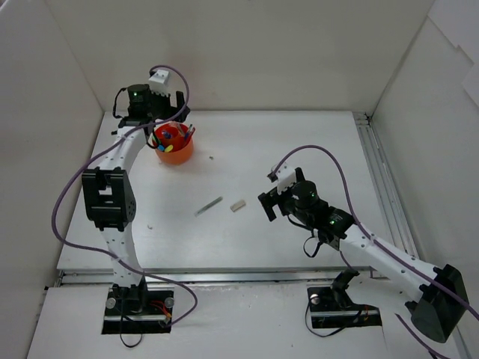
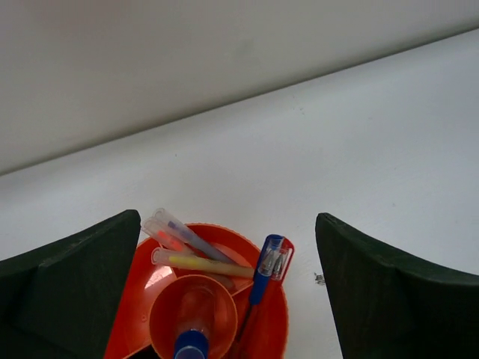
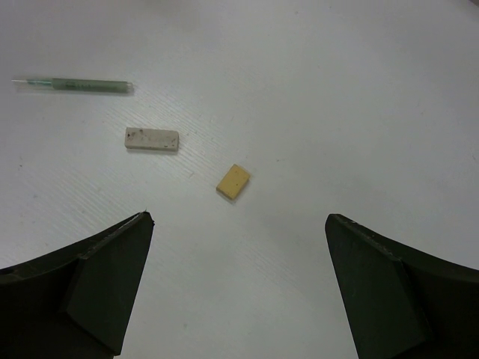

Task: Sort the stationery into containers
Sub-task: Pick up the pen from the center of the board.

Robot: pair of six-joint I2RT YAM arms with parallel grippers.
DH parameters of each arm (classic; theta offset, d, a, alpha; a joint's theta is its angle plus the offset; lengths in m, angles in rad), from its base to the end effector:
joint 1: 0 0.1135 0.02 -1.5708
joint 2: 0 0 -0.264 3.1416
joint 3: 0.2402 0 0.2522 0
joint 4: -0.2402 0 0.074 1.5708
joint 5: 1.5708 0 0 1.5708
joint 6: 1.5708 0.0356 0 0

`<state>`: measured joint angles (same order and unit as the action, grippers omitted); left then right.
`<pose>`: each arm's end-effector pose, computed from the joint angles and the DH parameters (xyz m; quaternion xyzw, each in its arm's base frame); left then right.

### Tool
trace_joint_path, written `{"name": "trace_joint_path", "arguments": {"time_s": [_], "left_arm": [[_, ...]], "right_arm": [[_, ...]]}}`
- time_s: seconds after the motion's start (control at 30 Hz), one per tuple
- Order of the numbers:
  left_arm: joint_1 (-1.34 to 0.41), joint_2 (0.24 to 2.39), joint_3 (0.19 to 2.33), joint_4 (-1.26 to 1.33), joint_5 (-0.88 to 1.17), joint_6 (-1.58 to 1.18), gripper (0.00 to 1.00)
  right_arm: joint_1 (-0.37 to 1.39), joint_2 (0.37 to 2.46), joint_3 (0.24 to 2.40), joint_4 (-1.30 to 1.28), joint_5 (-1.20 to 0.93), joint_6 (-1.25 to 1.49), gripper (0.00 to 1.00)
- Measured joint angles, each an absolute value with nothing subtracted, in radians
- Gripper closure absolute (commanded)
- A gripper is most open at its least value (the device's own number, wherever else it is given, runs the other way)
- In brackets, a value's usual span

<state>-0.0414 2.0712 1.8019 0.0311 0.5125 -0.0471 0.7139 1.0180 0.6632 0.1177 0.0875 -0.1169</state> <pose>0.4997 -0.0382 0.3130 0.1545 0.7609 -0.2255 0.5885 0.1822 0.1537 0.2836 -0.2920 0.7292 0.1489 0.6007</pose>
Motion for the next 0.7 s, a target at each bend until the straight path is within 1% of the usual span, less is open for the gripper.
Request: {"name": "trace_joint_path", "arguments": {"time_s": [0.17,0.37,0.43,0.53,0.57,0.7], "left_arm": [[-0.086,1.871,1.778,-0.02,0.441,-0.089,0.0],[-0.232,1.598,1.723,-0.174,0.243,-0.247,0.0],[-0.281,1.522,1.666,-0.225,0.196,-0.332,0.0],[-0.355,1.43,1.532,-0.313,0.128,-0.452,0.0],[-0.395,1.399,1.458,-0.34,0.097,-0.503,0.0],[-0.508,1.371,1.248,-0.419,0.05,-0.667,0.0]], "right_arm": [[0.714,0.972,0.663,0.118,0.08,-0.094,0.02],[0.714,0.906,0.648,0.115,0.082,-0.022,0.02],[0.714,0.863,0.625,0.111,0.089,0.009,0.02],[0.714,0.791,0.591,0.083,0.101,0.045,0.02],[0.714,0.767,0.58,0.073,0.108,0.056,0.02],[0.714,0.685,0.545,0.033,0.157,0.1,0.02]]}}
